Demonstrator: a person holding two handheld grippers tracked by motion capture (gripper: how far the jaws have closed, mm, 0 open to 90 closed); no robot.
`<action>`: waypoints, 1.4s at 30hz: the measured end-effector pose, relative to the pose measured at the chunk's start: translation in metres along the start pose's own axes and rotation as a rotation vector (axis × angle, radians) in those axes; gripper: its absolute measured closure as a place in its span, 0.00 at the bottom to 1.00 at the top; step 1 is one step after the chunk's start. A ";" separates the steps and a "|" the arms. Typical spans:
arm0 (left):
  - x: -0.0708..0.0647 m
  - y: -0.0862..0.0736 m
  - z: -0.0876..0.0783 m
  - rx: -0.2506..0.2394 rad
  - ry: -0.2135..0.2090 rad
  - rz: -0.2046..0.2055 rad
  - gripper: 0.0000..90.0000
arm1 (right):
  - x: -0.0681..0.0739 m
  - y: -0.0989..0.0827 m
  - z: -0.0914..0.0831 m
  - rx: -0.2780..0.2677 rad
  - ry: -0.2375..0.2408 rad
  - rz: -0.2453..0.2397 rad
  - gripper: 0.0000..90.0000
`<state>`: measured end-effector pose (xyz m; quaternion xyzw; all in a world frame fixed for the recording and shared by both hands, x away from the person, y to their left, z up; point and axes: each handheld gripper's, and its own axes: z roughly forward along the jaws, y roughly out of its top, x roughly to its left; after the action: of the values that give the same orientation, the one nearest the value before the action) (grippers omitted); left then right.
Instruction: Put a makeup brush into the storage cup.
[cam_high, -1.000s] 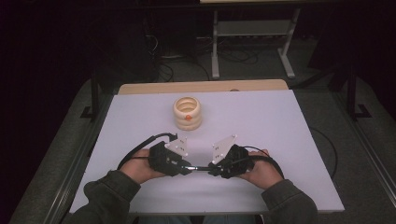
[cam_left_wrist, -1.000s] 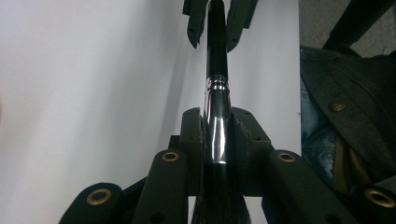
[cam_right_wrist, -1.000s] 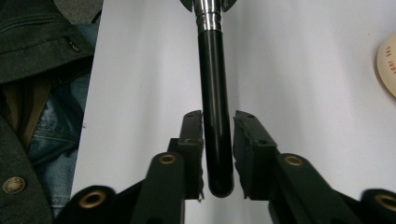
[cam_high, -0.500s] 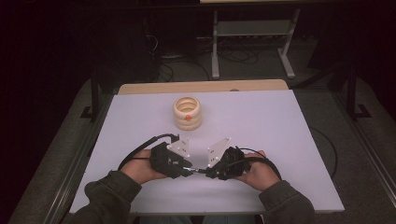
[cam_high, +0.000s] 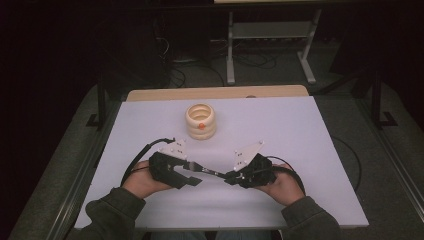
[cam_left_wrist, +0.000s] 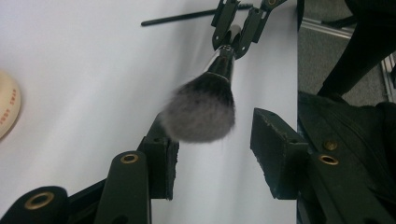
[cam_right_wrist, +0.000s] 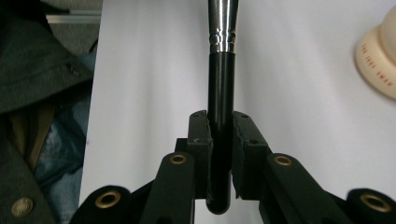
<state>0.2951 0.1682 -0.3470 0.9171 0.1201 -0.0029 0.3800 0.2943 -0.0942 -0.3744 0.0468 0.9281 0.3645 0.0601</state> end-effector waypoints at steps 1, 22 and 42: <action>0.000 0.000 0.001 -0.003 -0.002 0.001 0.58 | 0.000 0.001 0.000 -0.013 -0.003 0.008 0.87; 0.000 0.014 0.003 -0.037 0.020 -0.021 0.85 | 0.001 0.016 0.028 -0.026 -0.037 0.035 0.68; -0.002 0.023 0.009 0.034 0.022 0.011 0.71 | 0.006 0.019 0.033 0.010 0.007 0.048 0.87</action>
<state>0.2993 0.1459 -0.3373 0.9241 0.1192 0.0070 0.3631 0.2942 -0.0578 -0.3860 0.0682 0.9287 0.3613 0.0478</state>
